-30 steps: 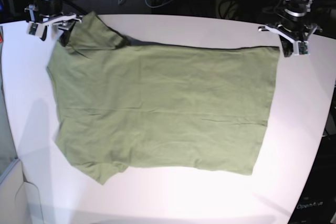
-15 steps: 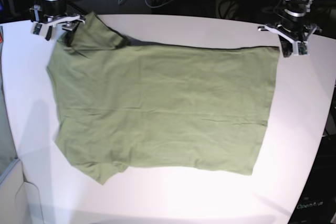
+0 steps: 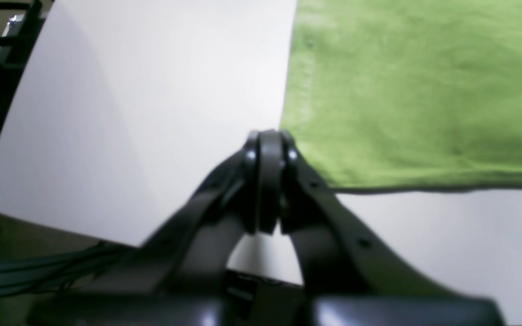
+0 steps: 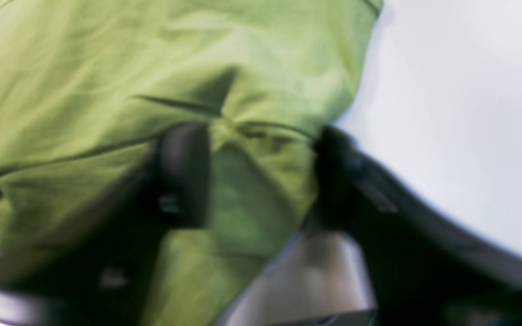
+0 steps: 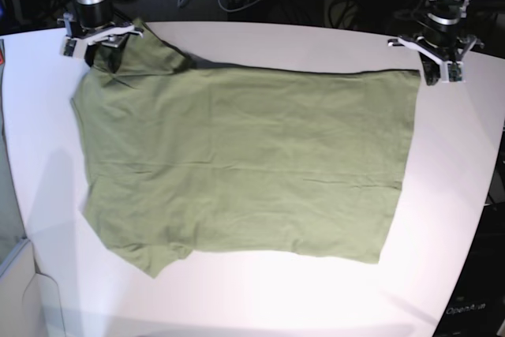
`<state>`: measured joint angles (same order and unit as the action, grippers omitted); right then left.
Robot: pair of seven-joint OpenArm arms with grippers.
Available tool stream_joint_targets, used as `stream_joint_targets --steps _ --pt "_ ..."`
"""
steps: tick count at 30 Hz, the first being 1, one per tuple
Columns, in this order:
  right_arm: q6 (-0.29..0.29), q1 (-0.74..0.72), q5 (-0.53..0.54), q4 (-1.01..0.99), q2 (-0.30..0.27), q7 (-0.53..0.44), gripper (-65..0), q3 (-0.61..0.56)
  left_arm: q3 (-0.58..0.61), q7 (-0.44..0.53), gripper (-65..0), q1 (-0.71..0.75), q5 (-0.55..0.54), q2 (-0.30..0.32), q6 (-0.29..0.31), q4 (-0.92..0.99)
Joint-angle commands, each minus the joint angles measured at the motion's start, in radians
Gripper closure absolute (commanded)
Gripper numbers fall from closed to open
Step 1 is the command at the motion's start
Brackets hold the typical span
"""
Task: Fold the T-shirt properly
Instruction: 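Close the right gripper on the shirt edge, then reposition the left gripper along the hem edge and open it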
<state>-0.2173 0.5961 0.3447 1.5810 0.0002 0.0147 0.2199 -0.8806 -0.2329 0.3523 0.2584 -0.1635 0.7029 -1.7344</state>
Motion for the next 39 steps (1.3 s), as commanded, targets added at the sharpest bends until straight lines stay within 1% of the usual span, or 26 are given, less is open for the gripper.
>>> stream_joint_targets --steps 1,2,4,12,13,14,15,18,20,25,26,29,30,33,35,39 --pt "-0.015 0.005 0.000 0.005 -0.001 0.028 -17.7 0.000 -0.001 0.020 -0.6 0.001 -0.015 0.006 -0.005 -0.022" --pt "-0.015 0.005 0.000 0.005 -0.001 0.028 -10.3 0.000 -0.001 0.020 -0.6 0.001 -0.015 0.006 -0.005 -0.022" --pt "-0.015 0.005 0.000 0.005 -0.002 0.028 -0.1 0.000 -0.001 0.020 -0.6 0.001 -0.015 0.006 -0.005 -0.022" --pt "-0.015 -0.001 0.000 0.005 -0.004 0.028 -0.6 -0.001 -0.002 0.011 -0.7 0.000 -0.015 0.006 -0.005 -0.042" --pt "-0.015 -0.009 0.000 0.005 -0.006 0.028 -0.6 -0.001 -0.002 -0.010 -0.7 0.000 -0.015 0.006 -0.005 -0.054" --pt "-0.015 -0.012 0.000 0.003 -0.006 0.028 -0.6 -0.001 -0.002 -0.052 -1.0 -0.002 -0.018 0.006 -0.005 -0.066" --pt "-0.015 -0.012 0.000 0.002 -0.006 0.028 -0.6 -0.001 -0.002 -0.089 -2.5 -0.008 -0.021 0.006 -0.005 -0.080" --pt "-0.015 -0.015 -0.002 -0.003 -0.006 0.028 -0.4 0.000 -0.030 -0.193 -11.7 -0.048 -0.024 0.012 -0.005 -0.106" --pt "-0.015 -0.015 -0.002 -0.003 -0.006 0.028 -0.4 -0.001 -0.053 -0.227 -14.9 -0.075 -0.026 0.018 -0.005 -0.105" --pt "-0.015 -0.015 -0.002 -0.003 -0.006 0.028 -0.3 -0.001 -0.094 -0.240 -15.0 -0.111 -0.017 0.018 -0.005 -0.101" --pt "-0.015 -0.015 -0.002 -0.003 -0.006 0.028 -0.3 -0.001 -0.096 -0.256 -15.0 -0.117 -0.017 0.017 -0.005 -0.101" --pt "-0.015 -0.017 -0.002 -0.003 -0.006 0.028 -0.3 0.000 -0.096 -0.356 -15.1 -0.123 -0.023 0.025 -0.005 -0.100" --pt "-0.015 -0.017 -0.002 -0.003 -0.006 0.028 -0.3 0.000 -0.096 -0.391 -15.1 -0.128 -0.024 0.038 -0.005 -0.095" --pt "-0.015 -0.017 -0.002 -0.003 -0.006 0.028 -0.3 -0.001 -0.098 -0.463 -15.1 -0.163 -0.023 0.058 -0.005 -0.082" --pt "-0.015 -0.017 -0.002 -0.003 -0.007 0.028 -0.3 -0.001 -0.094 -0.504 -15.1 -0.166 -0.024 0.072 -0.005 -0.082" --pt "-0.015 -0.017 -0.002 -0.003 -0.007 0.028 -0.3 -0.001 -0.094 -0.529 -15.1 -0.169 -0.051 0.077 -0.005 -0.094"
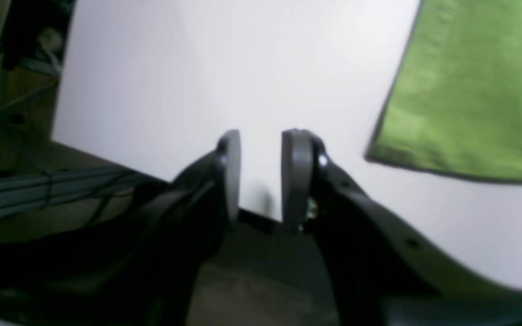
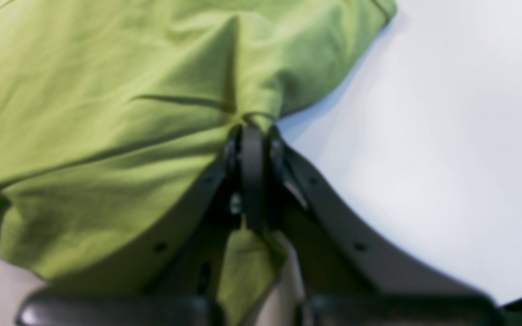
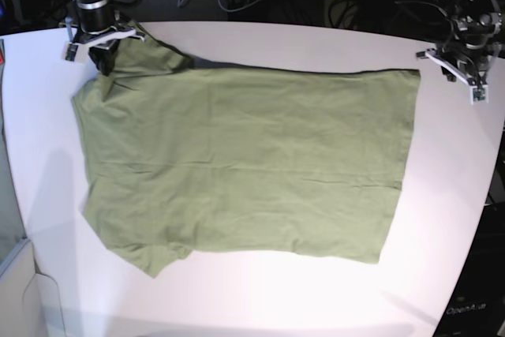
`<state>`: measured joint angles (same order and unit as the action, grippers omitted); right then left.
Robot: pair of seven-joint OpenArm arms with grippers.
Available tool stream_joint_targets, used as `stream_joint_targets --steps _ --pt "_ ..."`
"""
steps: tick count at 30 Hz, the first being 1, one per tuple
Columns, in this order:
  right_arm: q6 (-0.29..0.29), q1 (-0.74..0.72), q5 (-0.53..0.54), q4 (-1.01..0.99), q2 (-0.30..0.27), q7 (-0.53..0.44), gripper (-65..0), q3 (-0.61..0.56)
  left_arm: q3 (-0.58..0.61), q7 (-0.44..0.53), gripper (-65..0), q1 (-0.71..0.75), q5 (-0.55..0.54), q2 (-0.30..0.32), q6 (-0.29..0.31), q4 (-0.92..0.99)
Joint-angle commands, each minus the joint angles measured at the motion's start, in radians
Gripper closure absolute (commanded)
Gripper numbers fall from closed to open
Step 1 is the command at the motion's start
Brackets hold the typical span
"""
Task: Fold the T-shirt properly
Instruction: 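Reposition the left gripper along the hem edge and open it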
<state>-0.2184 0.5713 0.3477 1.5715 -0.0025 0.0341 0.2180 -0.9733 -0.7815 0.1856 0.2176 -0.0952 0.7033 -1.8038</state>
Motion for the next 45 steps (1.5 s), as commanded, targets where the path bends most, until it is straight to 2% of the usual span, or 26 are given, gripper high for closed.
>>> stream_joint_targets --steps 1,5,9,13,21,26,34,41,45 --pt "-0.014 0.008 -0.005 0.007 -0.004 0.008 -0.3 0.001 -0.002 0.020 -15.1 -0.002 -0.028 0.008 -0.005 -0.031" --pt "-0.014 0.008 -0.005 0.007 -0.004 0.008 -0.3 0.001 0.035 0.001 -15.0 0.009 -0.079 0.010 -0.005 -0.046" --pt "-0.014 0.008 -0.005 0.007 -0.004 0.008 -0.3 0.002 0.104 -0.080 -14.9 0.007 -0.090 0.028 -0.005 -0.049" --pt "-0.014 0.008 -0.005 0.007 -0.004 0.008 -0.3 0.004 0.147 -0.164 -14.7 0.007 -0.180 0.053 -0.005 -0.050" --pt "-0.014 0.008 -0.005 0.007 -0.015 0.008 -0.3 0.001 0.149 -0.332 -14.7 0.002 -0.395 0.176 -0.005 -0.040" --pt "-0.014 0.008 -0.005 0.005 -0.018 0.008 -0.1 0.001 0.150 -0.342 -15.1 -0.002 -0.422 0.194 -0.005 -0.006" --pt "-0.014 0.008 -0.005 -0.001 -0.018 0.008 -0.1 0.001 0.284 -0.341 -15.1 0.005 -0.426 0.206 -0.005 0.062" --pt "-0.014 0.008 -0.005 -0.001 -0.018 0.008 -0.1 0.001 0.281 -0.342 -15.1 -0.002 -0.424 0.209 -0.005 0.062" --pt "-0.014 0.008 -0.005 -0.001 -0.018 0.008 -0.1 -0.001 0.222 -0.342 -15.1 -0.022 -0.421 0.205 -0.005 0.075"
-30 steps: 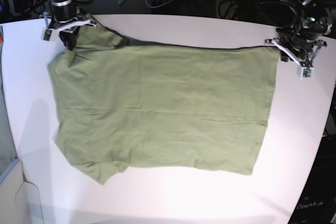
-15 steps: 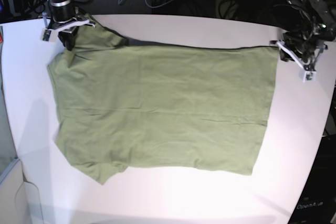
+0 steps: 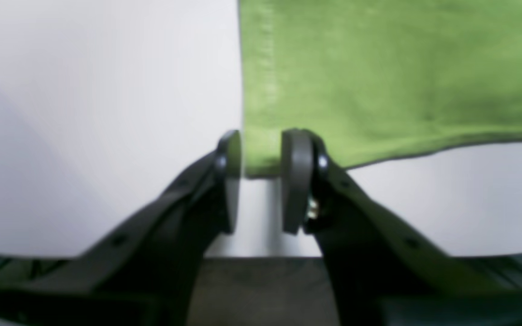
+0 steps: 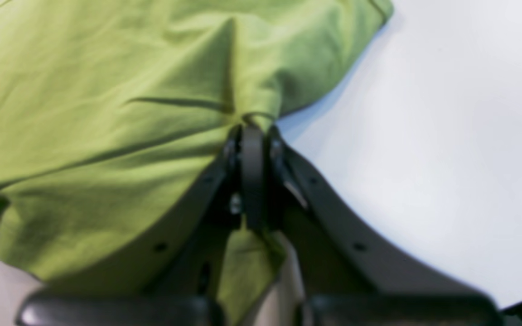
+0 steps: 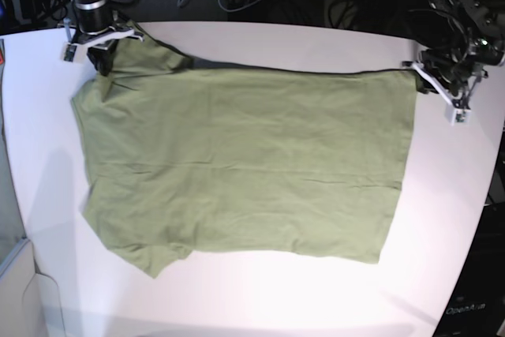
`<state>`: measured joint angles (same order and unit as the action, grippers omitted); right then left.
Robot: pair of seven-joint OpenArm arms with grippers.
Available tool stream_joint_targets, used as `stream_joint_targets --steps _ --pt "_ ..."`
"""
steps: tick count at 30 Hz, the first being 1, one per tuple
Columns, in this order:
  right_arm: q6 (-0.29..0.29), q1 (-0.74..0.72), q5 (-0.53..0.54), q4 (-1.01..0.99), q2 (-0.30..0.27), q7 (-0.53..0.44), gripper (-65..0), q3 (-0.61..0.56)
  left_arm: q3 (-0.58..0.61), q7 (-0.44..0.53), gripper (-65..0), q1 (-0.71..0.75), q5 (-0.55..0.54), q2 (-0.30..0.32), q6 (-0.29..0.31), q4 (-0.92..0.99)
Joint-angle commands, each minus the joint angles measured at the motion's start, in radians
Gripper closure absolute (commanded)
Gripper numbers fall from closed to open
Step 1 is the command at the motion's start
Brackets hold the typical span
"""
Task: Fold the T-shirt properly
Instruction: 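Reposition the left gripper along the hem edge and open it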
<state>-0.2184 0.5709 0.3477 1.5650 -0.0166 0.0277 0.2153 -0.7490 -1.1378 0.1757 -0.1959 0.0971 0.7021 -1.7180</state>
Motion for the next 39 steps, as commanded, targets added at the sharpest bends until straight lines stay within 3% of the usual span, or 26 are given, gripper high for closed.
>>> stream_joint_targets --steps 1,7,22,30,39 --pt "-0.014 0.008 -0.005 0.005 -0.004 0.015 -0.1 0.002 -0.011 0.014 -15.2 -0.021 -0.004 0.013 -0.004 0.009" --pt "-0.014 0.008 -0.005 0.005 -0.004 0.015 -0.1 0.002 -0.011 0.023 -15.2 -0.049 -0.007 0.039 -0.004 0.163" --pt "-0.014 0.008 -0.005 0.005 -0.006 0.015 -0.1 0.002 -0.011 0.014 -15.2 -0.063 -0.014 0.040 -0.004 0.172" --pt "-0.014 0.008 -0.005 0.005 -0.006 0.015 -0.1 0.002 -0.019 0.011 -15.2 -0.051 -0.146 0.071 -0.004 0.095" --pt "-0.014 0.008 -0.005 0.005 -0.013 0.015 -0.1 0.002 -0.020 -0.166 -15.2 -0.063 -0.146 0.077 -0.004 -0.055"
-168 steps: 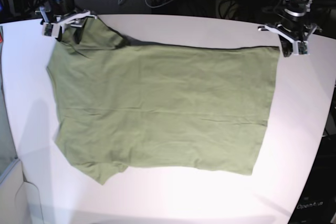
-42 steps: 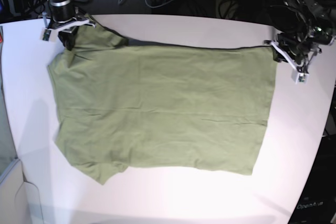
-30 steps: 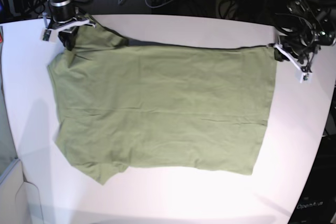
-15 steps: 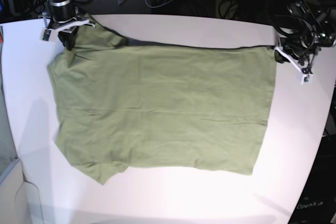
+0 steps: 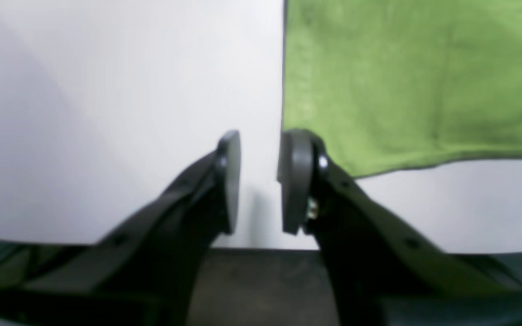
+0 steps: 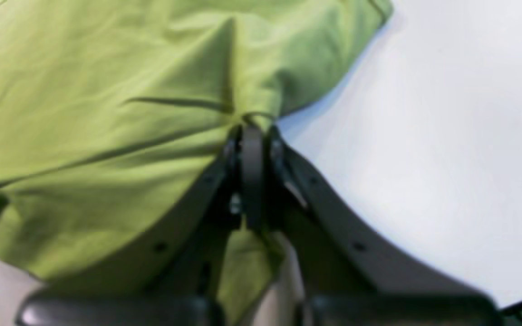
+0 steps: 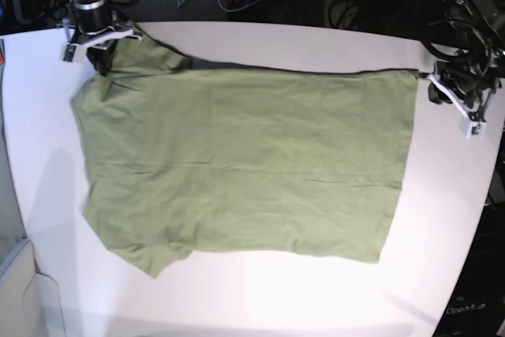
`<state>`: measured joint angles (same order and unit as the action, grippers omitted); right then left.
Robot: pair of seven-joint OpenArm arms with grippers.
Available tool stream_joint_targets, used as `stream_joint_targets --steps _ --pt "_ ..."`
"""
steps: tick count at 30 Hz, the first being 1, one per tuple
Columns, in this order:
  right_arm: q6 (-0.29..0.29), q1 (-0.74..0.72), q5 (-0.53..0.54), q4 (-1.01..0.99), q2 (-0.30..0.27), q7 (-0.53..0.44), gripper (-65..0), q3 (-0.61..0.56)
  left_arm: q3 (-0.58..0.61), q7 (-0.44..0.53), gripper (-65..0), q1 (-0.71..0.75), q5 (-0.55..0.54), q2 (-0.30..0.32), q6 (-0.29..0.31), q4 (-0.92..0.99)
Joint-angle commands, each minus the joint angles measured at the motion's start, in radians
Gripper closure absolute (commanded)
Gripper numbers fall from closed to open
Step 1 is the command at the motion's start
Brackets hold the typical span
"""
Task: Fold the T-shirt properly
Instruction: 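Reposition the left gripper along the hem edge and open it, then close the left gripper on the hem corner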
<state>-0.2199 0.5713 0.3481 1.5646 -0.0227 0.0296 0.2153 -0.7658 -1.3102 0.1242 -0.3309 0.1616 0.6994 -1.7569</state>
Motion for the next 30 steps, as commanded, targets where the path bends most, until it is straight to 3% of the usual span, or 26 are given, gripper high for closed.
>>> stream_joint_targets --steps 1,4,6,11,12,15,20,30 --pt "-0.013 0.008 -0.005 0.006 -0.009 0.013 -0.1 0.002 -0.004 0.002 -15.2 -0.011 -0.010 0.011 -0.001 -0.018" --pt "-0.013 0.008 -0.005 0.006 -0.010 0.013 -0.1 0.002 -0.004 -0.002 -15.5 -0.021 -0.006 0.011 -0.001 -0.010" --pt "-0.013 0.008 -0.005 0.006 -0.010 0.013 -0.1 0.002 -0.004 -0.001 -20.5 -0.025 -0.010 0.014 -0.001 0.013" --pt "-0.013 0.008 -0.005 0.006 -0.012 0.013 -0.1 0.002 -0.068 0.005 -48.9 -0.027 -0.012 0.005 -0.001 0.018" --pt "-0.013 0.008 -0.005 0.006 -0.012 0.013 -0.1 0.002 -0.097 0.005 -52.0 -0.030 -0.012 0.003 -0.001 0.019" --pt "-0.013 0.008 -0.005 0.006 -0.012 0.013 -0.1 0.002 -0.140 0.005 -50.1 -0.033 -0.053 0.005 -0.001 0.028" --pt "-0.013 0.008 -0.005 0.006 -0.012 0.013 -0.1 0.002 -0.134 0.001 -39.8 -0.031 -0.124 0.014 -0.001 0.081" --pt "-0.013 0.008 -0.005 0.006 -0.012 0.013 -0.1 0.002 -0.031 0.007 -39.6 -0.033 -0.126 0.010 -0.001 0.213"
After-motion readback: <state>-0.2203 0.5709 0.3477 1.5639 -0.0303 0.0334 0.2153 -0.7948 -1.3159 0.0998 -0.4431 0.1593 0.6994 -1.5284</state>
